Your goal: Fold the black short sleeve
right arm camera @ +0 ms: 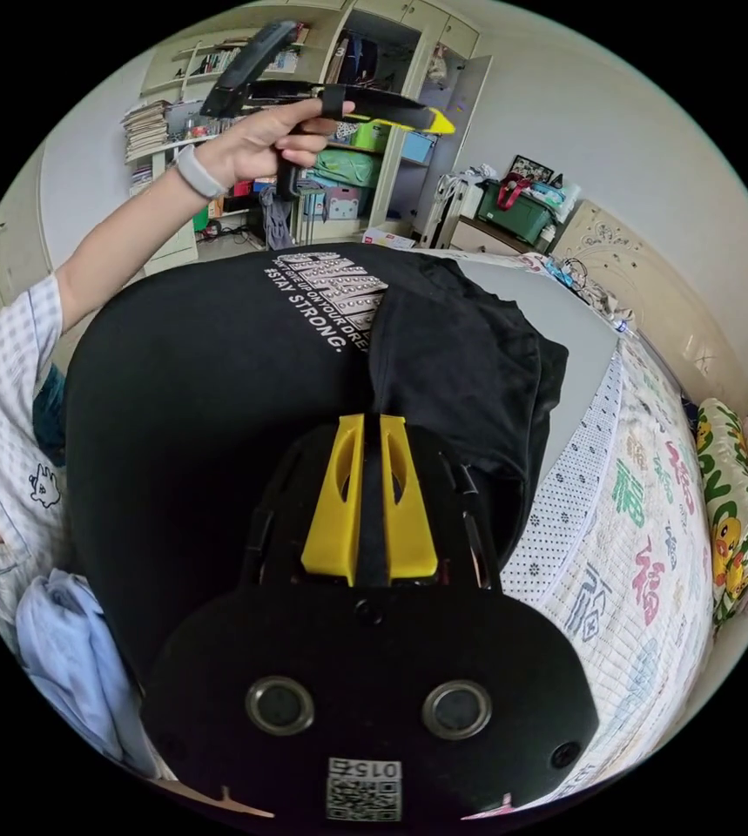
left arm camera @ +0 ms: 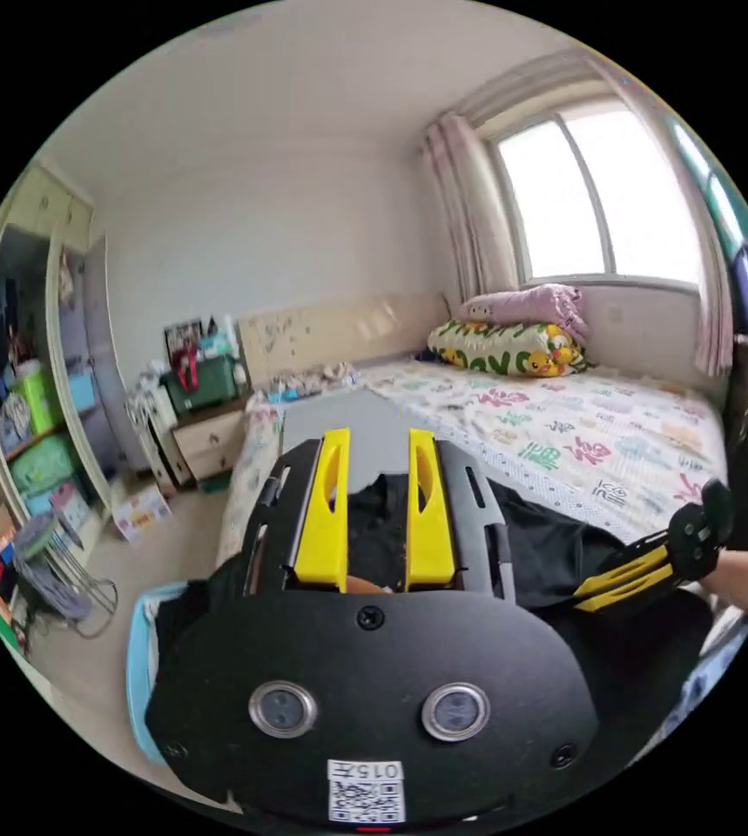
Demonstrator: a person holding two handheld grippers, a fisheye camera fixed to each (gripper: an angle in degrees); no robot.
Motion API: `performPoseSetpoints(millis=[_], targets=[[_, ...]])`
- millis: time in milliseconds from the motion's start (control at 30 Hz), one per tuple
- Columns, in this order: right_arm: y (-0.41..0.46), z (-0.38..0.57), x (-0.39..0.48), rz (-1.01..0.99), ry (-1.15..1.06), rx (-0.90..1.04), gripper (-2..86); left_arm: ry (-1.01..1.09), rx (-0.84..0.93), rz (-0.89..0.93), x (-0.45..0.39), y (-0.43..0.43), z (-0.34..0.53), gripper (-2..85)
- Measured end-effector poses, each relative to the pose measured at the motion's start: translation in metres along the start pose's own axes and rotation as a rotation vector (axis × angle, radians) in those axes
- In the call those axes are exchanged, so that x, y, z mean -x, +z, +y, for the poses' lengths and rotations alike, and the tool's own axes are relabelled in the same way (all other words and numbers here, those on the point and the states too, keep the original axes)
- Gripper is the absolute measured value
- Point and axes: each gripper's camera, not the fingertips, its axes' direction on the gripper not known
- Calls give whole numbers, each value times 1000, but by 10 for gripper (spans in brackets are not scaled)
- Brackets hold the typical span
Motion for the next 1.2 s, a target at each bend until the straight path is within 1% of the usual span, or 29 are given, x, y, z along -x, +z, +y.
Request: performPoseSetpoints(millis=[33, 67, 100, 167, 200, 267, 300, 333, 367, 400, 433, 467, 500, 567, 600, 667, 733, 767, 833, 900, 967, 1067, 1200], targets=[[0, 0, -1, 0, 0, 0, 42, -64, 67, 19, 46, 11, 19, 101], [0, 0, -2, -3, 1, -1, 42, -122, 78, 17, 92, 14, 49, 102], [0, 0, -2, -6, 3, 0, 42, -156, 76, 9, 115, 13, 68, 103], [0, -1, -6, -20, 12, 1, 41, -323, 98, -32, 211, 16, 161, 109], [0, -1, -7, -22, 14, 2, 41, -366, 112, -47, 234, 18, 188, 111], [0, -2, -8, -23, 17, 3, 40, -511, 215, -174, 311, 35, 301, 115], [0, -2, -8, -23, 18, 4, 40, -536, 254, -202, 325, 42, 328, 115], [0, -3, -9, -26, 21, 5, 40, -579, 325, -213, 348, 58, 380, 117], [0, -3, -10, -29, 24, 5, 39, -634, 364, -156, 365, 75, 429, 123], [0, -3, -11, -31, 26, 6, 39, -664, 371, -110, 371, 83, 452, 125], [0, -3, -12, -37, 29, 6, 38, -726, 366, -6, 381, 102, 497, 128], [0, -4, -13, -42, 33, 7, 38, -781, 351, 98, 388, 122, 536, 130], [0, -4, -13, -46, 34, 7, 38, -807, 342, 146, 389, 132, 555, 130], [0, -4, -14, -50, 37, 7, 38, -917, 289, 350, 391, 178, 620, 132], [0, -4, -14, -49, 37, 7, 38, -943, 275, 408, 390, 190, 635, 133], [0, -5, -11, -37, 32, 7, 38, -1058, 226, 603, 383, 239, 686, 142], [0, -5, -9, -25, 27, 8, 38, -1170, 232, 661, 376, 274, 721, 164], [0, -5, -7, -18, 24, 8, 38, -1219, 278, 700, 369, 297, 740, 176], [0, -5, -5, -11, 21, 8, 37, -1222, 329, 796, 353, 331, 761, 183], [1, -6, -4, -9, 20, 8, 37, -1215, 316, 890, 336, 355, 780, 184], [1, -6, -4, -14, 23, 7, 37, -1275, 176, 988, 323, 373, 815, 181], [1, -6, -2, -14, 23, 7, 37, -1285, 19, 1145, 304, 395, 843, 178], [1, -7, 1, -11, 21, 7, 37, -1272, 33, 1132, 282, 411, 855, 151]])
